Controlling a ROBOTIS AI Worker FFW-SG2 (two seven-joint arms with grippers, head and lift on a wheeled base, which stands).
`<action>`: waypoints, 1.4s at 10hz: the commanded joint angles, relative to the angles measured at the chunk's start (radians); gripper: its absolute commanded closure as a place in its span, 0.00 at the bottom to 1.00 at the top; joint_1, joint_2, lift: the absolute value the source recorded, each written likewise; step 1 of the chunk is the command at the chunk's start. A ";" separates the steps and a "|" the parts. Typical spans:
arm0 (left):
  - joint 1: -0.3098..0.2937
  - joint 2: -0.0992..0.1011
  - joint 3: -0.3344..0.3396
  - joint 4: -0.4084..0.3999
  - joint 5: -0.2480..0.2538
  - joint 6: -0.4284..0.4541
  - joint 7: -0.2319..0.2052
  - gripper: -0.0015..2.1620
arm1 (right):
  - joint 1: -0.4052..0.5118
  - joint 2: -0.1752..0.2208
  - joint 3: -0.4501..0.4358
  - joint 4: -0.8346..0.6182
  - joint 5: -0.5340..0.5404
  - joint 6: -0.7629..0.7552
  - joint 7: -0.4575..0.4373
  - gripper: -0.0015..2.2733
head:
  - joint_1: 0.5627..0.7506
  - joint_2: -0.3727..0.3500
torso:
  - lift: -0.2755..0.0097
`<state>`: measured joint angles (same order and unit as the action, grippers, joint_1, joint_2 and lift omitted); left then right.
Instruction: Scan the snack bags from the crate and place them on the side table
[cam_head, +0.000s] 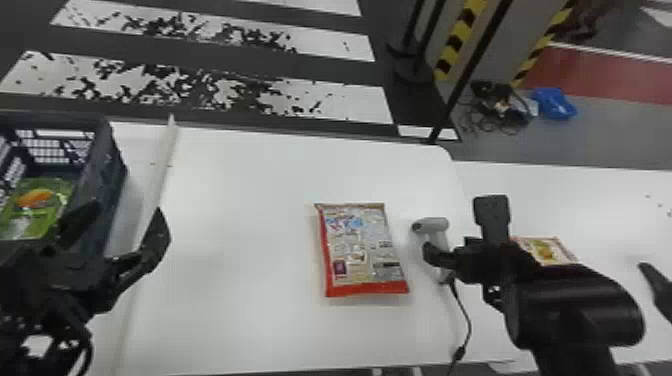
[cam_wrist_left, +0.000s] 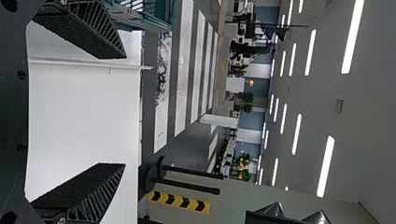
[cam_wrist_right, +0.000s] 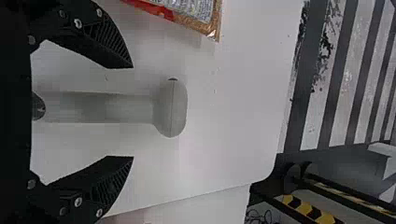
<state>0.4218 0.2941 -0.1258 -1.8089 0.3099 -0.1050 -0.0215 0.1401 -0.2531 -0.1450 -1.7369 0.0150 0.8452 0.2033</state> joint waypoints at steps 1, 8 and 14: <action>0.000 -0.001 -0.002 0.002 0.000 0.000 0.000 0.02 | 0.052 0.000 -0.028 -0.089 -0.059 0.022 0.013 0.03 | 0.70 0.22 | 0.79; 0.000 -0.003 -0.003 0.008 0.000 0.000 -0.002 0.02 | 0.041 0.008 -0.148 -0.049 -0.383 0.148 0.262 0.03 | 0.70 0.34 | 0.79; 0.000 -0.003 -0.003 0.011 0.000 -0.003 -0.005 0.02 | -0.046 0.000 -0.077 0.151 -0.340 0.114 0.381 0.03 | 0.70 0.39 | 0.79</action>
<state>0.4218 0.2916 -0.1289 -1.7978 0.3098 -0.1081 -0.0259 0.0986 -0.2523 -0.2344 -1.5991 -0.3320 0.9674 0.5850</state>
